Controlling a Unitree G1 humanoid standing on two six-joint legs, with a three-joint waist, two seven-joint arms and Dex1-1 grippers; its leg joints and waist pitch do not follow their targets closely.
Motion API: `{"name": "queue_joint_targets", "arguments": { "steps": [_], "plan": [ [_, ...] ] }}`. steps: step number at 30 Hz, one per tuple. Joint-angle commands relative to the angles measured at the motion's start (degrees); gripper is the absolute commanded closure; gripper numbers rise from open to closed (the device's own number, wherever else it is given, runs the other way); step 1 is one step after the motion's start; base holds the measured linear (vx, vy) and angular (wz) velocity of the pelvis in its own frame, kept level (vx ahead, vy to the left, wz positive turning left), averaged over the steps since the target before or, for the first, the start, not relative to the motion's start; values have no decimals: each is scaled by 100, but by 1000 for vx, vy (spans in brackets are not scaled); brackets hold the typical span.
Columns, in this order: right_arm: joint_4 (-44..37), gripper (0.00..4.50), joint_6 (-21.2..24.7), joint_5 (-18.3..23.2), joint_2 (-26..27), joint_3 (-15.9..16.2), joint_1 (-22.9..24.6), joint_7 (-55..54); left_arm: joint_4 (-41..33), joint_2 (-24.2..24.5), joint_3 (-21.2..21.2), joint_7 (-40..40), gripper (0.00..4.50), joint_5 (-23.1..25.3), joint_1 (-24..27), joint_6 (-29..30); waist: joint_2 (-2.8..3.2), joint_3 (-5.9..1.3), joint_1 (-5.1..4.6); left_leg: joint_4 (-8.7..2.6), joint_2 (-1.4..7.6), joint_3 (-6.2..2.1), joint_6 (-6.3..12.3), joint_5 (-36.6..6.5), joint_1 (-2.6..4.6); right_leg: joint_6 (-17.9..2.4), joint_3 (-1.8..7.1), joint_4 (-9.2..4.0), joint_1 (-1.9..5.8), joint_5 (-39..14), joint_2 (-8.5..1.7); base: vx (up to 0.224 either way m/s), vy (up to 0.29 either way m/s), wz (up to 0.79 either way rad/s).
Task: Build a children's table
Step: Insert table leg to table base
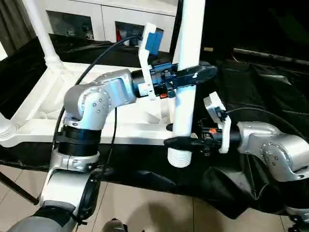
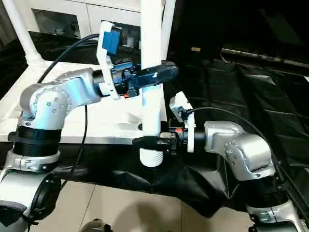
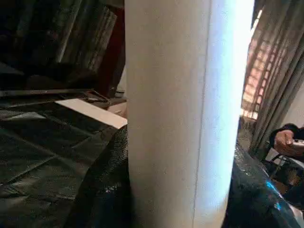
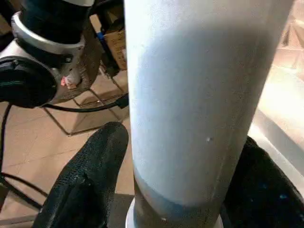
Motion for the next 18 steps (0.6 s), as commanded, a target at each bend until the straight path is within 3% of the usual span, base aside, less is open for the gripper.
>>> {"name": "queue_joint_targets", "arguments": {
  "steps": [1,15,16,18],
  "plan": [
    [-8,158,59,85,-122,-48,16,143,14,24,-58,-64,275,-84,-60,-5,-32,-489,10,-381,301,-107,-33,-764,76,-731,365,-485,340,-1483,-445,0,0,0],
    [137,158,179,167,-195,12,-5,318,-155,64,-126,-210,275,-156,-27,78,-40,-492,15,-378,306,-110,-42,-769,78,-785,363,-481,341,-1492,-448,0,0,0],
    [148,187,205,172,-188,7,-1,317,-164,68,-117,-206,275,-173,-35,87,-42,-493,14,-376,304,-107,-40,-768,79,-801,363,-481,340,-1471,-448,0,0,0],
    [157,194,211,168,-184,4,0,319,-165,66,-108,-202,275,-183,-40,91,-41,-492,14,-376,300,-107,-39,-758,69,-809,363,-477,349,-1451,-444,0,0,0]
  ]
}}
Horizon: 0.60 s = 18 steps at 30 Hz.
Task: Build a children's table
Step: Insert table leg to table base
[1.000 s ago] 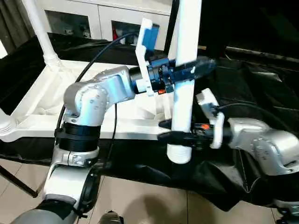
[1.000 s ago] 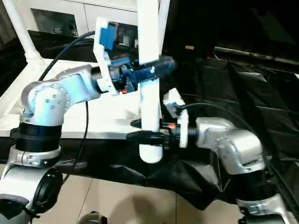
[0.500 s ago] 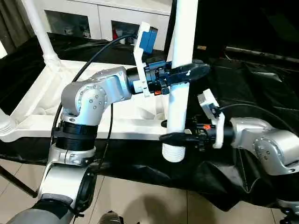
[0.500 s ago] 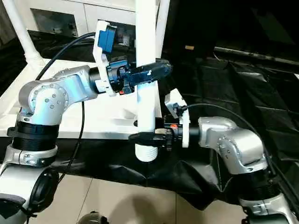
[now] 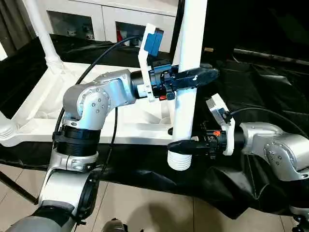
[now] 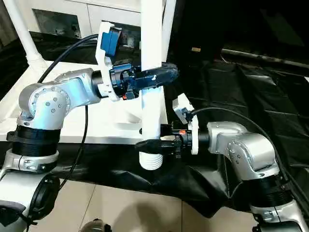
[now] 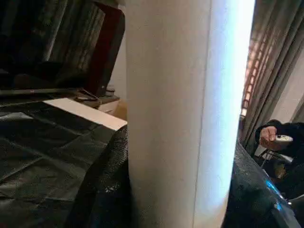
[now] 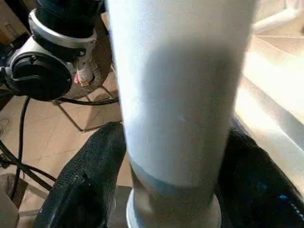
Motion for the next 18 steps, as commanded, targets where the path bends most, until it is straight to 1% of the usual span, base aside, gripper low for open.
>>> {"name": "queue_joint_targets", "arguments": {
  "steps": [1,3,4,7,15,16,18],
  "plan": [
    [-2,199,52,80,-65,-1,0,52,-139,-1,-53,-41,275,-85,-43,31,-45,-491,11,-378,301,-108,-39,-754,71,-802,362,-475,348,-1454,-444,0,0,0],
    [28,229,56,66,-56,-3,3,62,-157,-10,-37,-31,275,-118,-50,50,-34,-491,15,-375,299,-106,-38,-753,73,-805,364,-476,347,-1458,-449,0,0,0],
    [30,238,60,67,-54,-2,6,63,-165,-13,-31,-29,275,-131,-52,59,-41,-489,13,-378,304,-109,-45,-771,71,-802,362,-480,347,-1480,-448,0,0,0],
    [50,251,60,65,-39,6,9,56,-191,-35,-9,-8,275,-177,-59,92,-39,-492,16,-375,302,-107,-46,-774,77,-793,363,-482,346,-1493,-451,0,0,0],
    [90,257,29,39,25,3,4,44,-270,-100,-33,31,275,-270,-37,179,-28,-493,16,-378,309,-111,-53,-783,81,-823,363,-479,342,-1457,-451,0,0,0],
    [117,222,59,63,47,-18,-3,44,-263,-95,-53,23,275,-258,-31,176,-31,-492,13,-379,308,-112,-57,-784,79,-826,362,-475,345,-1446,-449,0,0,0],
    [121,187,77,67,45,-17,-7,46,-256,-85,-62,14,275,-248,-30,178,-29,-494,14,-377,307,-111,-55,-778,78,-837,362,-473,347,-1433,-452,0,0,0]
  ]
}}
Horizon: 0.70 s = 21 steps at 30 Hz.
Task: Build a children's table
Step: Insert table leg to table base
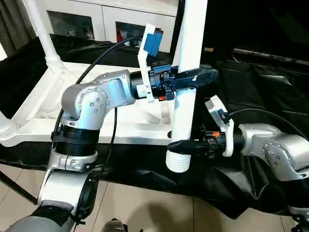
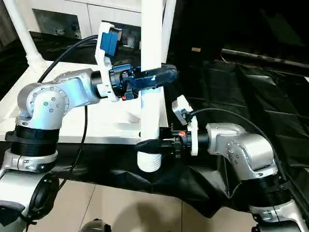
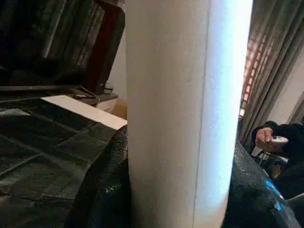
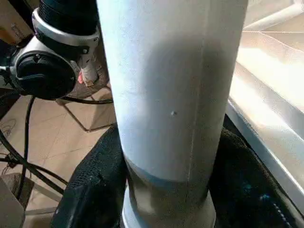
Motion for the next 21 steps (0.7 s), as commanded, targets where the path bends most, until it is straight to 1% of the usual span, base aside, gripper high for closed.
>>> {"name": "queue_joint_targets", "arguments": {
  "steps": [1,2,6,16,21],
  "plan": [
    [92,185,35,57,-25,-46,-8,-25,-206,-47,-67,-53,275,-141,-36,39,-28,-495,15,-377,307,-110,-53,-774,80,-839,363,-474,343,-1424,-450,0,0,0],
    [91,175,21,37,-31,-40,-8,-36,-208,-34,-75,-70,275,-142,-35,42,-31,-493,13,-379,306,-110,-56,-770,78,-845,362,-471,346,-1416,-448,0,0,0],
    [87,168,17,25,-41,-38,-10,-41,-231,4,-113,-125,275,-146,-12,65,-37,-493,13,-378,304,-109,-52,-755,74,-834,365,-466,349,-1401,-449,0,0,0],
    [63,168,42,41,-56,11,-8,54,-301,-5,-165,-148,275,-171,10,100,-30,-489,16,-378,304,-109,-62,-786,74,-805,362,-481,349,-1498,-451,0,0,0],
    [48,168,25,22,-55,44,2,96,-337,-19,-194,-153,275,-177,46,118,-29,-493,10,-378,307,-113,-67,-770,71,-812,361,-469,350,-1438,-445,0,0,0]
  ]
}}
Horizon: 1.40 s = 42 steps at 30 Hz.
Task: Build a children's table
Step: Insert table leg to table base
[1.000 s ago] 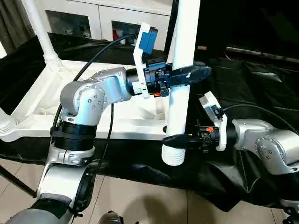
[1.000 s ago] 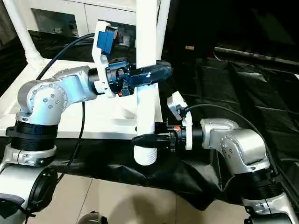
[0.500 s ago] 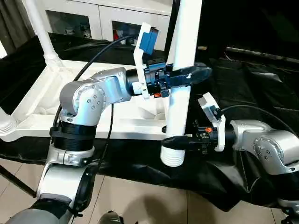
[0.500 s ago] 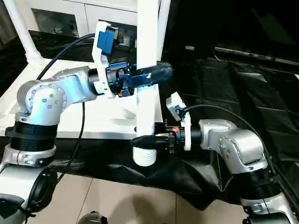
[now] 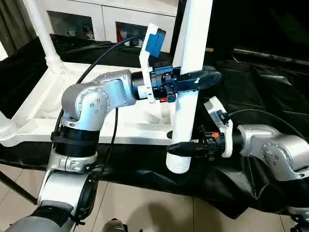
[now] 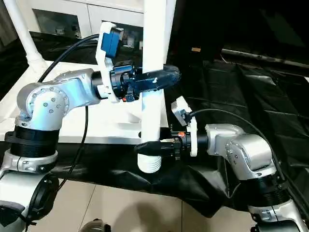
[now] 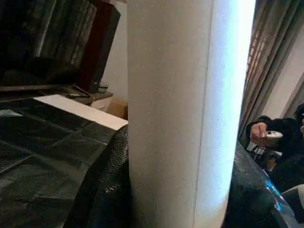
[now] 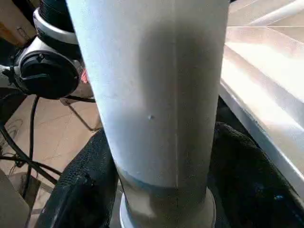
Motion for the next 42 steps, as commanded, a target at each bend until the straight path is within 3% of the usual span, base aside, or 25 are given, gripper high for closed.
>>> {"name": "queue_joint_targets", "arguments": {
  "steps": [1,6,14,22,24,28,30,34,38,39,40,42],
  "plan": [
    [1,168,-3,25,-57,-30,2,26,-172,-41,-126,-84,275,-119,-20,71,-32,-494,12,-377,305,-110,-60,-764,74,-817,364,-470,346,-1417,-444,0,0,0],
    [-8,168,-38,19,-74,-6,11,82,-168,-49,-129,-80,275,-124,-26,71,-32,-490,14,-377,303,-107,-50,-778,75,-820,364,-475,346,-1444,-445,0,0,0],
    [-59,242,-24,41,-103,7,42,141,-184,-59,-128,-63,275,-138,-11,68,-41,-490,11,-376,305,-107,-56,-789,78,-783,364,-486,346,-1525,-447,0,0,0],
    [-104,254,-18,62,-100,-17,106,146,-205,-80,-90,35,275,-112,9,17,-50,-489,13,-374,300,-107,-41,-750,69,-755,362,-485,344,-1532,-445,0,0,0],
    [-117,254,-36,70,-63,-52,135,109,-170,-114,-58,56,219,-142,8,29,-54,-491,18,-371,301,-105,-38,-737,67,-757,364,-481,346,-1522,-447,0,0,0],
    [-221,254,-50,152,32,-187,246,-26,-121,-247,158,144,196,-373,12,113,-48,-497,28,-370,302,-109,-31,-747,64,-794,357,-483,350,-1497,-451,0,0,0],
    [-323,256,-53,201,59,-251,326,-89,-108,-299,188,241,161,-287,46,-60,-37,-490,29,-376,305,-113,-29,-756,62,-793,359,-492,348,-1475,-448,0,0,0],
    [-866,257,44,492,77,-643,680,-373,-54,-556,466,470,157,-422,263,-271,-75,-485,58,-378,307,-108,-36,-794,62,-694,364,-506,355,-1595,-454,0,0,0],
    [-1309,258,222,910,15,-1267,1016,-697,-277,-866,847,674,157,-910,687,-208,-101,-484,76,-379,303,-105,-7,-816,56,-640,355,-529,346,-1705,-461,0,0,0],
    [-1354,258,269,1029,-6,-1473,1092,-791,-419,-880,857,681,157,-994,859,-163,-133,-488,69,-379,300,-101,-15,-857,64,-576,346,-544,329,-1804,-443,0,0,0],
    [-1354,259,269,1029,-6,-1473,1092,-791,-419,-880,857,681,157,-994,859,-163,-118,-485,74,-386,307,-109,-30,-878,68,-550,345,-539,330,-1853,-453,0,0,0],
    [-1390,259,239,1050,-46,-1805,1252,-991,-708,-847,857,800,157,-1000,1224,-145,-117,-469,72,-401,317,-118,-83,-1017,83,-463,339,-581,309,-2117,-462,0,0,0]
  ]
}}
